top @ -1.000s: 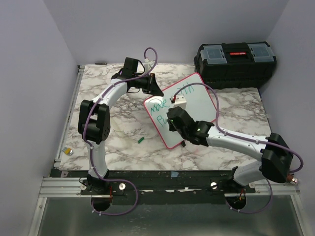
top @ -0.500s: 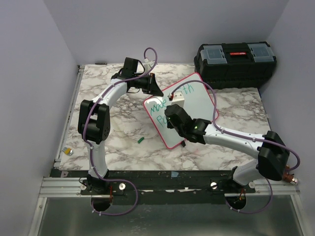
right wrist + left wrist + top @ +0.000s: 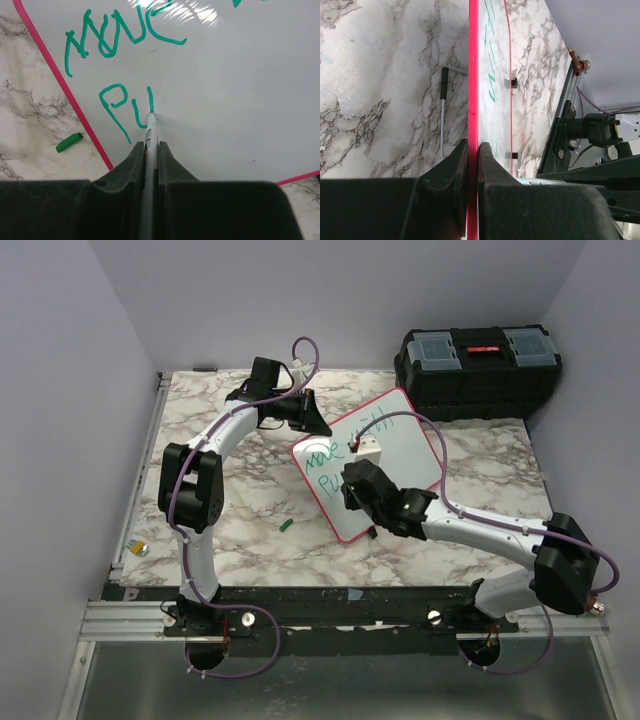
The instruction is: Write a sentence on the whiteboard
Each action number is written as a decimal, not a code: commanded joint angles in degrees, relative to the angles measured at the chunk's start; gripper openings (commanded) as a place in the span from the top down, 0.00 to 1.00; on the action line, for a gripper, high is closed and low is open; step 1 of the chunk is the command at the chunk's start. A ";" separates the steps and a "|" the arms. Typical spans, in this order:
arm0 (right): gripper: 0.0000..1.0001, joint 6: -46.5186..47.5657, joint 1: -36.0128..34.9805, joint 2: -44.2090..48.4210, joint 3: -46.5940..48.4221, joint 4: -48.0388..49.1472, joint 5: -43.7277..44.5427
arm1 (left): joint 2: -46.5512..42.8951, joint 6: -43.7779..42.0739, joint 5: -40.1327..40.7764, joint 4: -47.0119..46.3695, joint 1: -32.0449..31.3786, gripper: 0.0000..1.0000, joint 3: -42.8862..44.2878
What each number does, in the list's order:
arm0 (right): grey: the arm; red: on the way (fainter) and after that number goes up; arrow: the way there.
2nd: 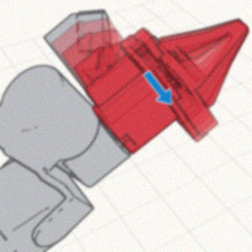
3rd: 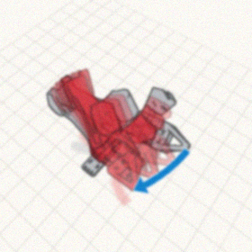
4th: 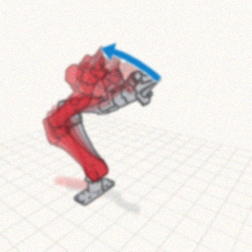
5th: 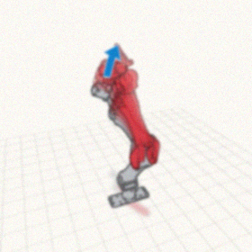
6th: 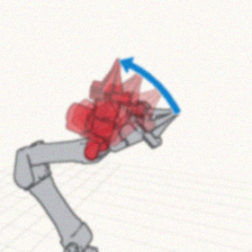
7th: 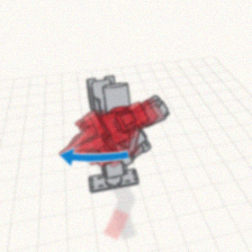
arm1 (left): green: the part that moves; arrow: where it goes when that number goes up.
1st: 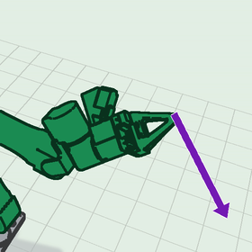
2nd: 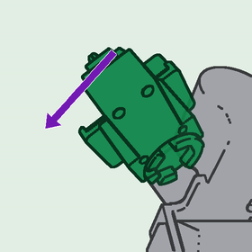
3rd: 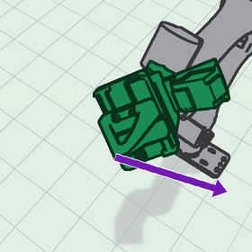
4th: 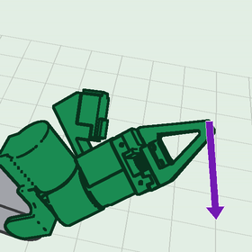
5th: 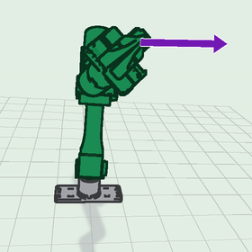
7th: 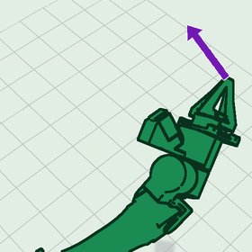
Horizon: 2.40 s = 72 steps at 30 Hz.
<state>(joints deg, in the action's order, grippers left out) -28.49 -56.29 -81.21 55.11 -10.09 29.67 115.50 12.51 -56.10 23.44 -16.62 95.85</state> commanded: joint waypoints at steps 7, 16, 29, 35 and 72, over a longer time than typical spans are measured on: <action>0.99 -2.08 0.07 2.56 -3.29 -4.94 -1.04 | -0.45 -5.37 3.36 -1.46 0.01 1.00 -0.75; 0.99 1.87 0.17 3.65 2.63 -4.65 2.99 | -0.63 -5.38 3.27 -1.51 0.01 1.00 -0.93; 0.99 4.23 1.99 -0.32 6.40 -1.37 1.27 | -0.89 -5.56 3.19 -1.79 0.19 1.00 -1.27; 0.99 4.41 2.88 -0.87 6.24 -0.55 0.38 | -0.91 -5.48 3.02 -1.88 0.28 1.00 -1.27; 0.99 2.07 4.61 -0.65 -1.19 1.47 -3.75 | -1.50 -5.04 3.18 -3.05 0.45 1.00 -2.33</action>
<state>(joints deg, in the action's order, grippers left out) -25.45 -52.01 -82.41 56.71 -6.74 27.31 115.48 13.13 -56.60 22.28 -16.23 94.85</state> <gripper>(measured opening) 0.132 0.082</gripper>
